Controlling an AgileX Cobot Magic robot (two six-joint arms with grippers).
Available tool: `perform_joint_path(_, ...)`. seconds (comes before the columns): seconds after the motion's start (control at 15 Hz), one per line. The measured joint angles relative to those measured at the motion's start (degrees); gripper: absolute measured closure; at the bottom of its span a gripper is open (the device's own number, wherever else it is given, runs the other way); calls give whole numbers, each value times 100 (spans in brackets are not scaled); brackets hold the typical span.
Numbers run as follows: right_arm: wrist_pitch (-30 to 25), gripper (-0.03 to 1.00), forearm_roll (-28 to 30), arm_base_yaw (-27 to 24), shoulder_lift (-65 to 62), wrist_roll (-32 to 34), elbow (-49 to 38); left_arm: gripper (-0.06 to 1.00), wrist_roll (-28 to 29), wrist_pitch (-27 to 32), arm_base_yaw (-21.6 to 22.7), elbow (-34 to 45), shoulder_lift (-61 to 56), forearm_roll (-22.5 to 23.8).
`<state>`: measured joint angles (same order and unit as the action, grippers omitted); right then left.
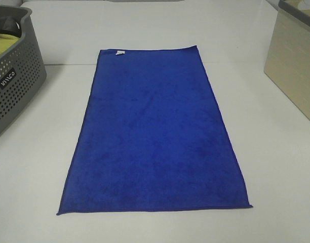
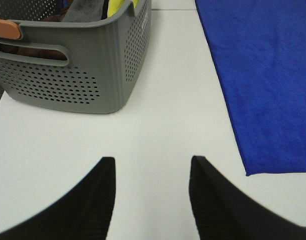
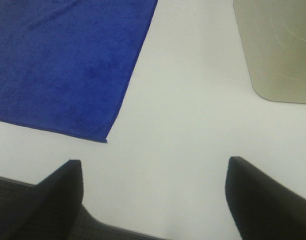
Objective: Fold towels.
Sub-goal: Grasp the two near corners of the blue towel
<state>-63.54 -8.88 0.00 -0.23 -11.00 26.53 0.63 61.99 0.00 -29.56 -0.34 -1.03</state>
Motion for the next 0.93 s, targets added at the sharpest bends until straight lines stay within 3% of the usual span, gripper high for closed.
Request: perform_joint_path(0.93,0,20,0,0,0,0,0,49,0,0,0,0,0,0)
